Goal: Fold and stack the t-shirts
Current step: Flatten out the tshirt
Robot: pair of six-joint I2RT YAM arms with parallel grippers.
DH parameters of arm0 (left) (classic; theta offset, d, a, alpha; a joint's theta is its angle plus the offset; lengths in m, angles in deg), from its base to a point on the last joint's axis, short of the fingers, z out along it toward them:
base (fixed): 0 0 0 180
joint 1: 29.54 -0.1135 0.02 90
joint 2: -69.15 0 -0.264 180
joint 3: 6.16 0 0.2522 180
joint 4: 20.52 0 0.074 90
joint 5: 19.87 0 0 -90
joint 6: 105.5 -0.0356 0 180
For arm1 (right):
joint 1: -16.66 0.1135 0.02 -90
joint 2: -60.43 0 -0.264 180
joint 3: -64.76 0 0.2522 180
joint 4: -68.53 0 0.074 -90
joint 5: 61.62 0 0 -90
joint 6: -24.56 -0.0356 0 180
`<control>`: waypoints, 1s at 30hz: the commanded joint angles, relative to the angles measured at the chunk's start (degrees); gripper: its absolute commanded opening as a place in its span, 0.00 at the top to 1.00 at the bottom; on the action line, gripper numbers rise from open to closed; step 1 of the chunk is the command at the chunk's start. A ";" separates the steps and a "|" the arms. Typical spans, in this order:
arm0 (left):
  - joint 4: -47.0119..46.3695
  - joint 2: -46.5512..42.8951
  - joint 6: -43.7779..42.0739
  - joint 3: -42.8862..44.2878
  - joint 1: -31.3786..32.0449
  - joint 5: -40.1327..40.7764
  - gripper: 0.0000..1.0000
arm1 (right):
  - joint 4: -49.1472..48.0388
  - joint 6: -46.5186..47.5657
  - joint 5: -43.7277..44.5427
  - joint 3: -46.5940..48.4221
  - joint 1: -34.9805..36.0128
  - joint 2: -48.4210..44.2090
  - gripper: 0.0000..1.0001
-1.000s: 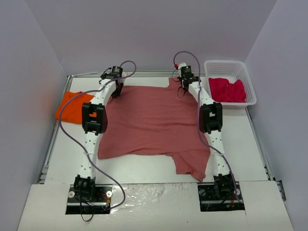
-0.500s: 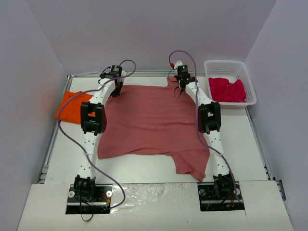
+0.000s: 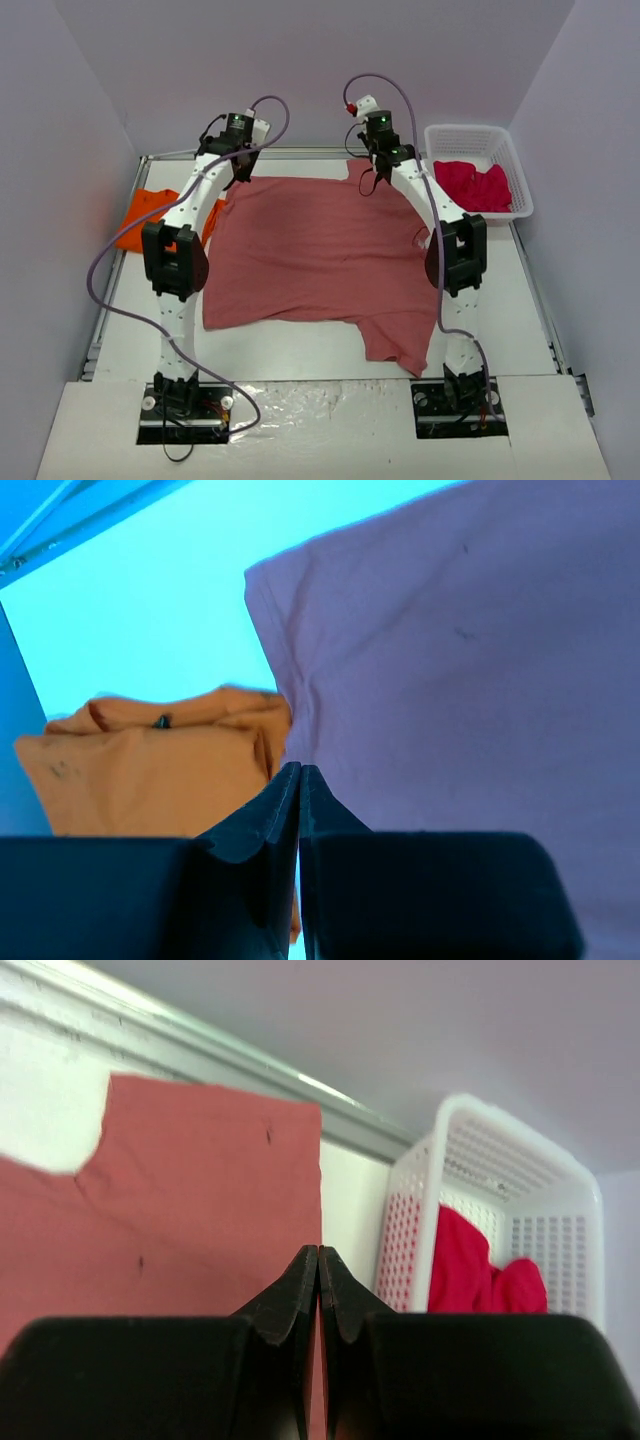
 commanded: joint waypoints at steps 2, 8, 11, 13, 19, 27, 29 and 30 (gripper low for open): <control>-1.35 -8.16 -0.89 -11.66 0.59 1.09 0.97 | 3.30 -4.70 -0.43 -10.88 0.00 -9.76 1.00; -5.31 -12.13 -0.98 -26.53 0.59 2.06 0.98 | 3.31 -6.47 -3.34 -26.71 -0.08 -17.51 1.00; -8.12 -12.31 -1.15 -30.59 0.59 2.24 0.98 | 3.84 -7.00 -3.34 -30.05 -0.69 -17.86 1.00; -9.79 -11.96 -1.15 -33.24 0.59 2.24 0.98 | 3.84 -7.52 -4.12 -32.16 -1.22 -17.60 1.00; -10.94 -9.41 -1.33 -34.82 0.59 1.97 0.98 | 3.93 -7.61 -3.34 -33.31 -3.51 -13.91 1.00; -11.12 -7.65 -1.42 -34.30 0.59 1.54 0.98 | 6.39 -8.32 -2.55 -29.89 -5.00 -5.93 1.00; -11.03 -7.47 -1.33 -34.21 0.59 1.36 0.98 | 6.56 -8.58 -2.81 -28.75 -5.27 -3.99 1.00; -11.12 -7.38 -1.33 -34.30 0.59 1.36 0.98 | 6.57 -8.67 -3.07 -28.48 -5.36 -3.45 1.00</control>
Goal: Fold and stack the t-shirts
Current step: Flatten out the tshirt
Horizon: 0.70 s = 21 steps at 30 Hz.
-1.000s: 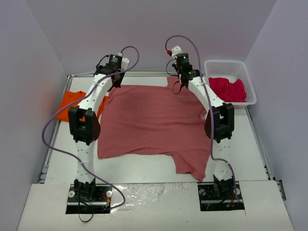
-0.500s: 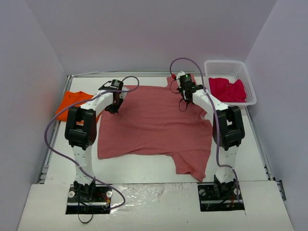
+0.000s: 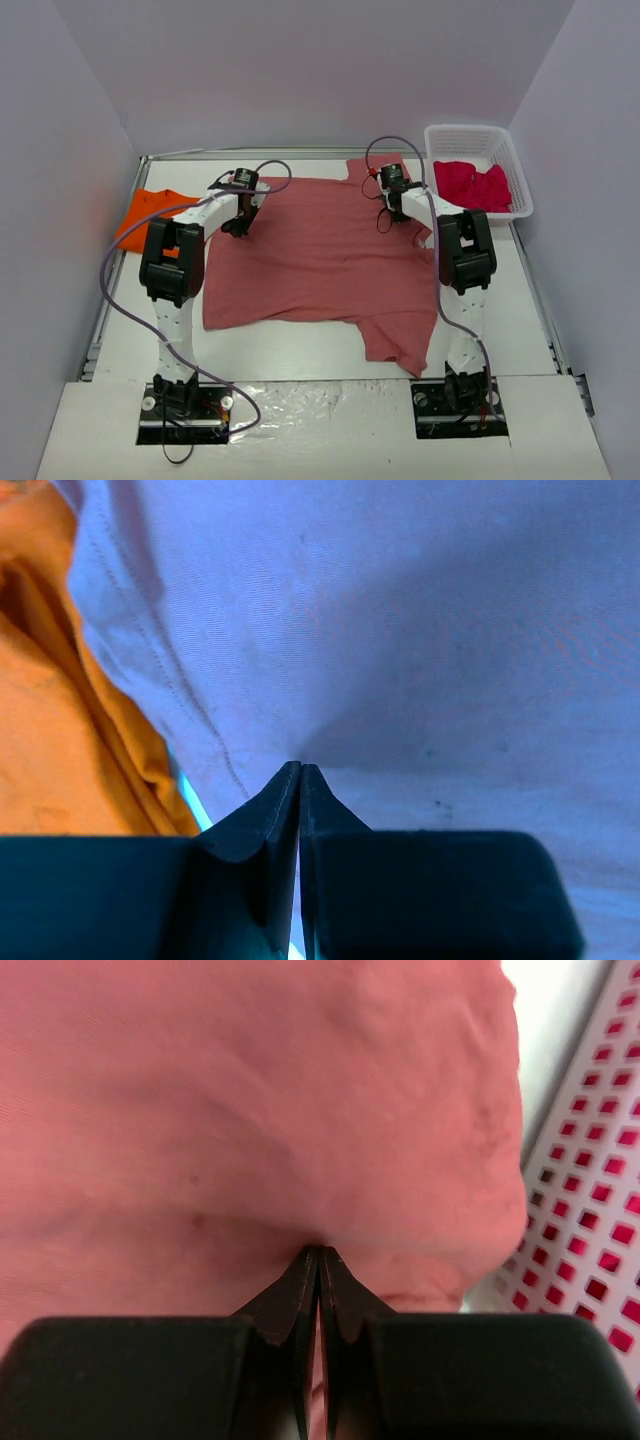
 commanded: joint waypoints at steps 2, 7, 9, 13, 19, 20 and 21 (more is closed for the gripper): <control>-0.19 -0.21 -0.50 1.13 -0.24 0.22 0.98 | 2.55 -1.65 -0.13 3.32 -0.50 2.76 1.00; -0.10 1.28 -0.59 1.22 -0.24 0.48 0.98 | 2.89 -1.74 -0.04 4.91 -1.21 5.57 1.00; -0.19 1.81 -0.41 1.22 -0.24 0.40 0.98 | 2.98 -1.92 -0.04 5.17 -1.47 6.63 1.00; 0.42 3.47 -0.15 2.79 -0.24 0.31 0.98 | 3.07 -2.18 0.75 6.66 -2.00 8.65 1.00; 1.57 7.16 0.91 8.60 -0.24 0.48 0.98 | 4.56 -2.18 1.81 11.32 -2.97 11.38 1.00; 1.83 8.13 1.17 9.39 -0.24 0.48 0.98 | 5.00 -2.18 1.81 12.11 -3.23 11.82 1.00; 2.44 8.57 1.43 11.13 -0.24 0.48 0.98 | 5.18 -2.09 1.81 12.81 -3.32 12.25 1.00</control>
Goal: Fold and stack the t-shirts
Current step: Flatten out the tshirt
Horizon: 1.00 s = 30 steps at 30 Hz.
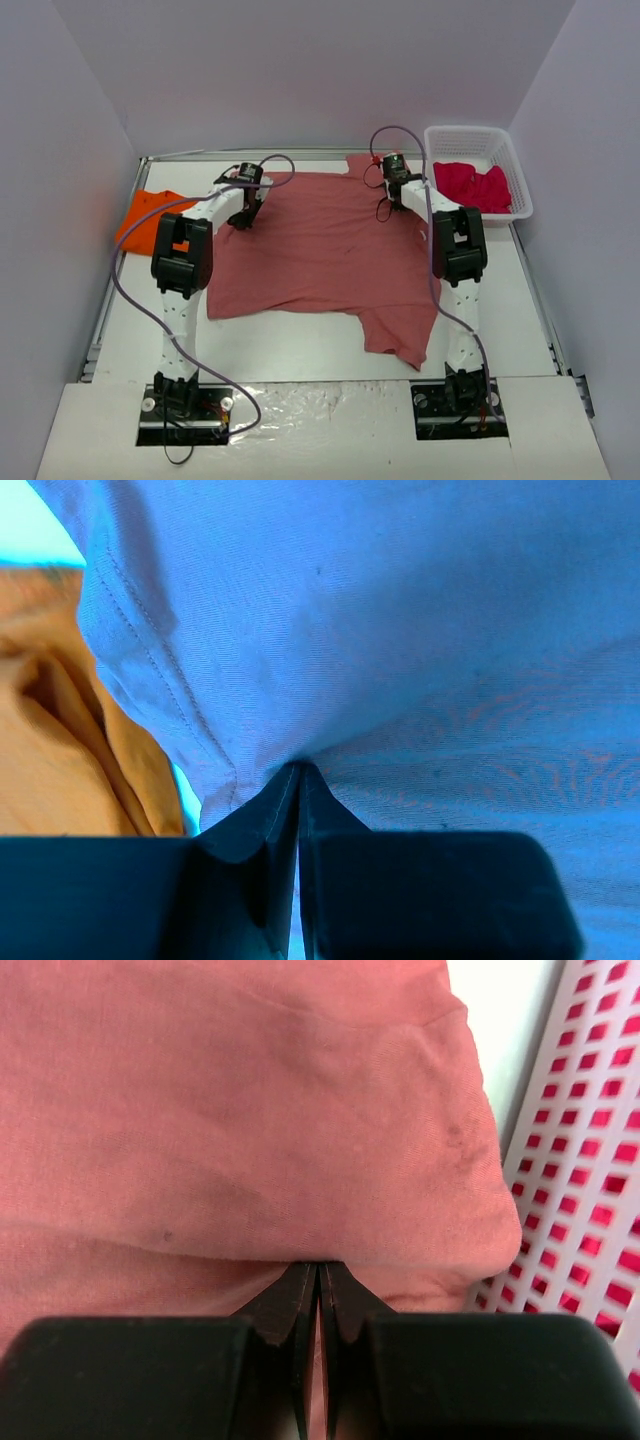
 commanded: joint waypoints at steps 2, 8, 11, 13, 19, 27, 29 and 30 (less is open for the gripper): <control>1.71 3.20 1.85 4.53 -0.16 -0.50 0.98 | 5.44 -1.20 -0.86 3.25 -1.72 5.44 1.00; 2.15 5.14 3.43 7.52 -0.07 -2.17 0.97 | 5.97 -1.28 -1.30 10.27 -2.34 8.96 1.00; 2.32 5.93 3.44 8.49 0.19 -2.17 0.98 | 6.06 -0.93 -0.86 13.09 -2.43 11.15 1.00; 2.50 6.46 3.18 9.28 0.20 -1.65 0.98 | 6.24 -0.67 -0.86 15.73 -2.52 12.90 1.00; 3.55 7.60 2.47 12.35 -0.16 1.25 0.98 | 7.29 -0.32 -1.65 18.64 -2.52 14.33 1.00; 4.52 1.72 0.63 16.66 0.63 2.93 0.93 | 7.29 0.30 -3.41 18.81 -2.25 7.82 1.00; 4.26 0.92 -0.60 17.54 1.33 4.76 0.87 | 7.64 1.08 -2.01 20.13 -1.21 6.86 1.00; 4.26 0.31 -0.95 18.76 2.21 5.73 0.86 | 7.90 1.35 -0.96 20.74 -0.68 6.59 1.00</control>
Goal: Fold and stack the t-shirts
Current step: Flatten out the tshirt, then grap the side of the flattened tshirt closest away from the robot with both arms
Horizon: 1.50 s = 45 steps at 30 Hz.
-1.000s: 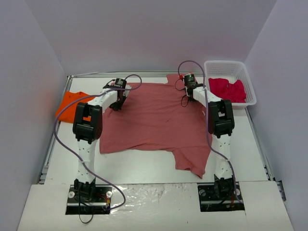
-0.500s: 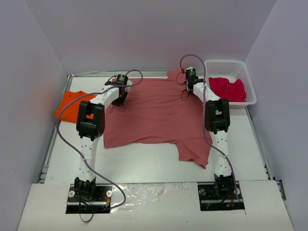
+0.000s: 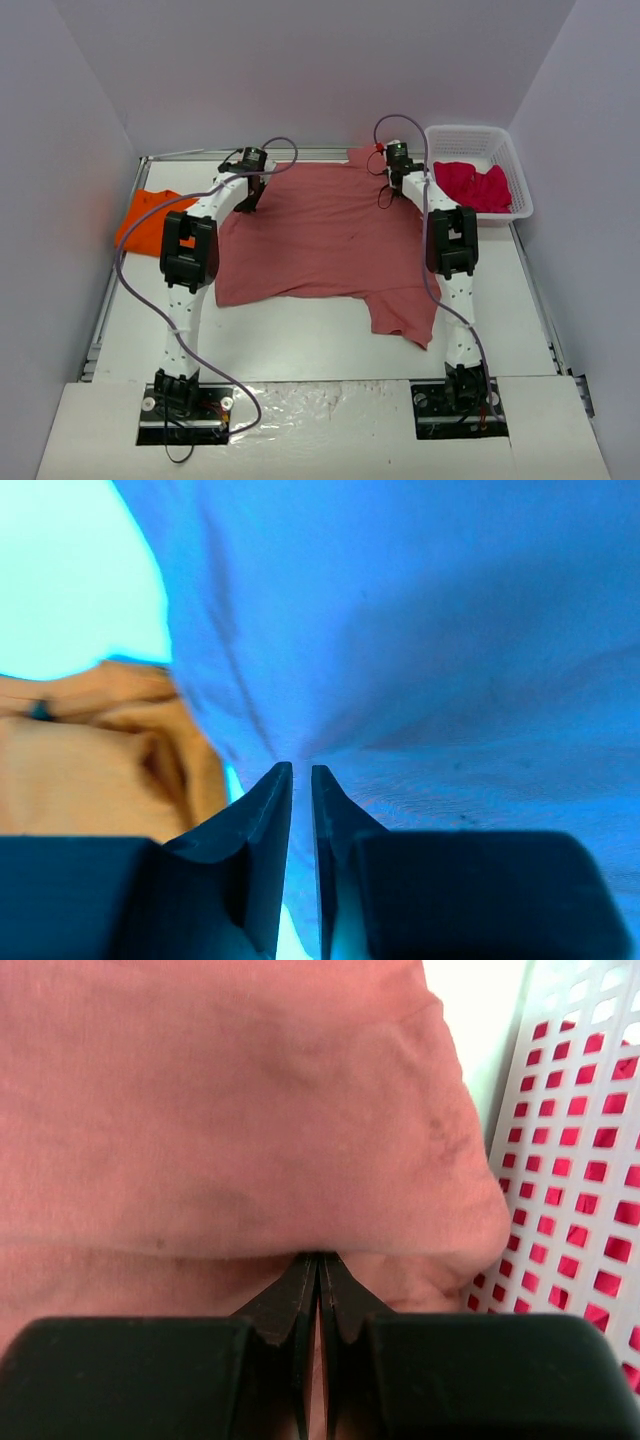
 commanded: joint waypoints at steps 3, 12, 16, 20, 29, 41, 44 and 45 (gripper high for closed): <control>-0.09 -8.07 -2.65 5.57 2.66 6.49 0.83 | 4.41 0.26 1.18 2.83 2.11 -6.40 0.95; -4.41 -21.25 -2.91 -2.24 4.50 8.17 0.61 | 4.32 -1.50 -1.46 -1.29 3.51 -18.61 0.74; -1.16 -26.52 -4.22 -8.98 5.03 7.38 0.62 | 4.67 -1.32 -1.55 -8.40 4.83 -28.08 0.64; -1.42 -35.55 -7.12 -21.09 5.03 6.94 0.65 | 5.29 0.34 -4.88 -24.18 5.54 -38.64 0.58; 2.88 -54.29 -12.22 -45.38 4.94 -5.95 0.61 | 10.99 5.01 -13.58 -49.89 7.03 -61.32 0.54; 6.32 -66.69 -22.59 -66.13 8.19 -10.38 0.59 | 16.45 0.97 -12.36 -59.84 7.56 -71.36 0.49; 4.83 -68.45 -24.09 -70.17 10.91 -8.89 0.57 | 17.06 0.96 -11.39 -58.18 7.65 -71.10 0.48; 4.04 -68.72 -24.27 -71.05 11.36 -8.19 0.56 | 17.24 0.96 -10.69 -57.56 7.73 -70.40 0.48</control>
